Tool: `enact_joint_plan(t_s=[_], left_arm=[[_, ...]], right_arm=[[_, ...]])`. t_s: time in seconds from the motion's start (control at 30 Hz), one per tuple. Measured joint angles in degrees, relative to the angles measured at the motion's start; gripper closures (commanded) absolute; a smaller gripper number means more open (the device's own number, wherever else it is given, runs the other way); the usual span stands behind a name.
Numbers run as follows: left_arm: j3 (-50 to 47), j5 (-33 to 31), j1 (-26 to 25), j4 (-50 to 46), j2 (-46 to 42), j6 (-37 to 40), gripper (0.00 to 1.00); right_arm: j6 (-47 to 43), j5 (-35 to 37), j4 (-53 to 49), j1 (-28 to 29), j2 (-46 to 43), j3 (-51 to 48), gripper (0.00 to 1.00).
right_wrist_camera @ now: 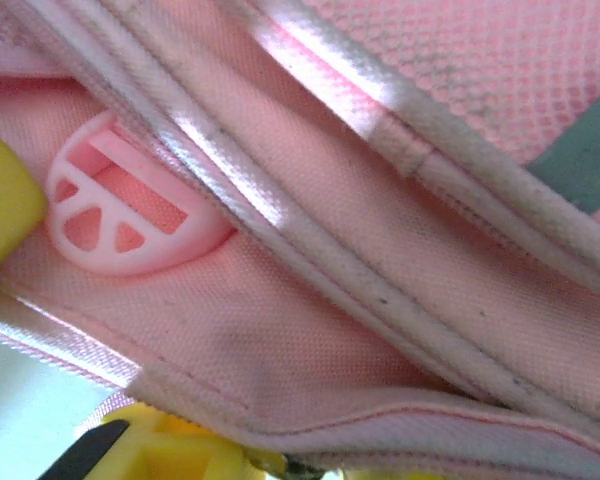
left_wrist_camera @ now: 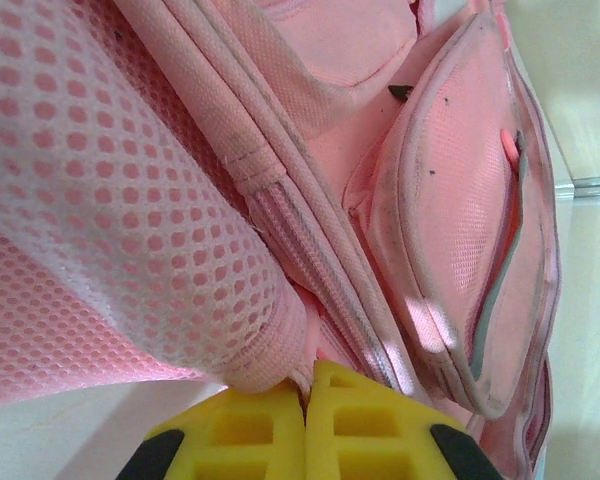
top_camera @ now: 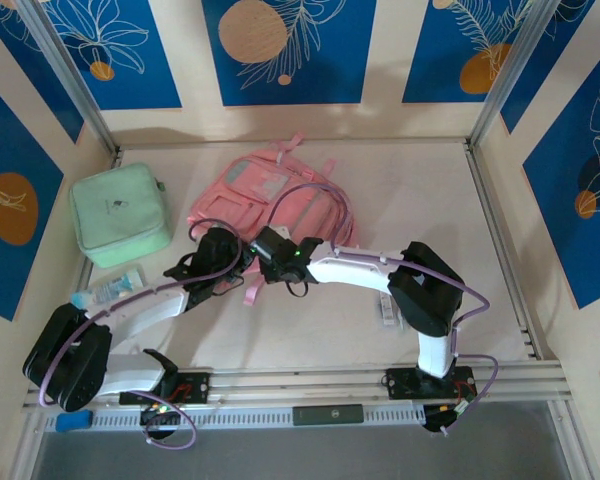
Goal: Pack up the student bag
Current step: Zip the student bag at the center of the table.
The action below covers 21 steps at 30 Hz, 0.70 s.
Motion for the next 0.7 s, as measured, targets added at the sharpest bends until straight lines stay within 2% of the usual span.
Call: enact_joint_plan(t_s=[0.07, 0.17, 0.27, 0.37, 0.53, 0.7], left_arm=[[-0.07, -0.42, 0.0, -0.13, -0.44, 0.0, 1.0], [-0.15, -0.81, 0.0, -0.42, -0.98, -0.04, 1.0], [-0.22, -1.01, -0.15, -0.35, -1.27, -0.28, 1.0], [-0.26, -1.36, -0.35, -0.17, -1.29, -0.48, 1.0], [-0.42, -2.38, -0.46, 0.04, -1.38, -0.46, 1.0], [-0.42, -2.73, -0.87, -0.81, -2.54, -0.2, 1.0]], right_arm=[[-2.54, 1.16, 1.07, 0.66, -0.02, -0.59, 0.78], [-5.66, 2.58, 2.34, 1.51, -0.02, -0.96, 0.68], [-6.86, 3.04, 2.99, 1.51, -0.02, -0.96, 0.68], [-7.82, 3.93, 3.19, 1.36, -0.02, -0.96, 0.74], [-9.55, 4.79, 3.87, 0.5, -0.04, -0.96, 0.92], [-11.1, 4.85, 6.27, 0.61, -2.29, -3.76, 1.0]])
